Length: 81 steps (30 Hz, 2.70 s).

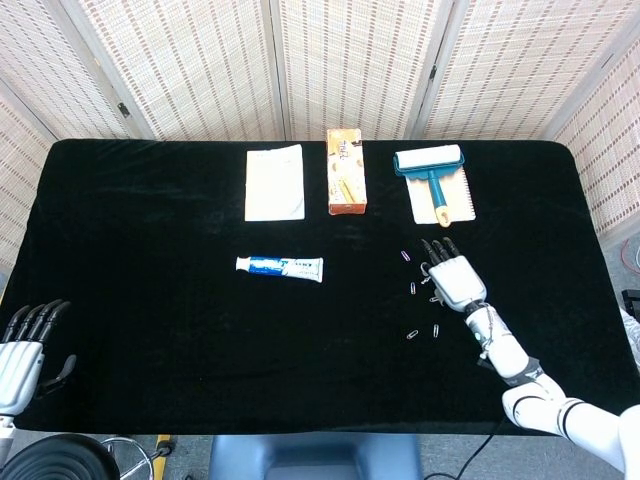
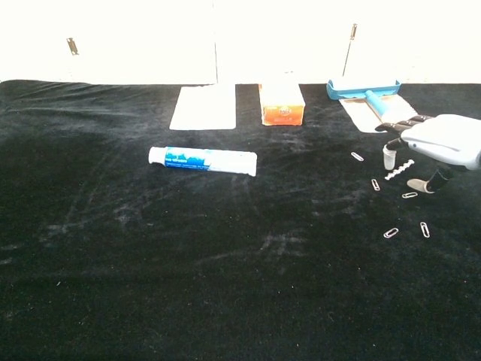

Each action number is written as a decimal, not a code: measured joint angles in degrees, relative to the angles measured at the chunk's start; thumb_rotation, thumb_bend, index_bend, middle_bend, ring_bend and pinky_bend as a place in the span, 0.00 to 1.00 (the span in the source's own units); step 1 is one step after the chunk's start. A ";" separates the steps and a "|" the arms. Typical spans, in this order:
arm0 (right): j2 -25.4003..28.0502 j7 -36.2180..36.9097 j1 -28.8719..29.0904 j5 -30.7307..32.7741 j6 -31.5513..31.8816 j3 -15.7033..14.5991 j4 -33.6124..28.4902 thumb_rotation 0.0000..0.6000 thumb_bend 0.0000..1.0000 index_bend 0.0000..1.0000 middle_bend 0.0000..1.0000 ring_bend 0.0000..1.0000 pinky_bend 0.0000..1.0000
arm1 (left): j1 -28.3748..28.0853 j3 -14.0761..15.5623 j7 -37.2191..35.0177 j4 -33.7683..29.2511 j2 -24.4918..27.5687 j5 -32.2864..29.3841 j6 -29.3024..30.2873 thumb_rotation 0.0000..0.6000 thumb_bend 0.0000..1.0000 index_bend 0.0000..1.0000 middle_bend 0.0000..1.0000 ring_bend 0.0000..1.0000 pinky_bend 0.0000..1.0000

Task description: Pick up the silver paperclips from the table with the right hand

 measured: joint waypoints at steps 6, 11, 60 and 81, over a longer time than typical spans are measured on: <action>-1.24 1.79 0.76 -0.29 -0.39 -0.25 2.12 1.00 0.41 0.36 0.00 0.00 0.00 | -0.21 -0.14 0.02 0.14 -0.03 -0.44 -0.44 1.00 0.46 0.00 0.11 0.10 0.08; -2.24 3.19 1.36 -0.78 -0.63 -0.55 3.72 1.00 0.41 0.38 0.00 0.00 0.00 | -0.31 -0.17 0.03 0.15 -0.05 -0.61 -0.66 1.00 0.47 0.00 0.11 0.10 0.08; -6.27 1.66 2.37 0.54 0.56 -0.59 9.43 1.00 0.41 0.66 0.00 0.00 0.00 | -0.74 -0.15 -0.42 0.50 -0.01 -1.14 -1.43 1.00 0.47 0.00 0.11 0.10 0.07; -6.39 0.66 0.91 -1.94 7.44 -0.82 10.85 1.00 0.50 0.97 0.07 0.00 0.00 | -0.77 -0.12 -0.63 0.57 -0.03 -0.84 -1.18 1.00 0.47 0.00 0.11 0.10 0.07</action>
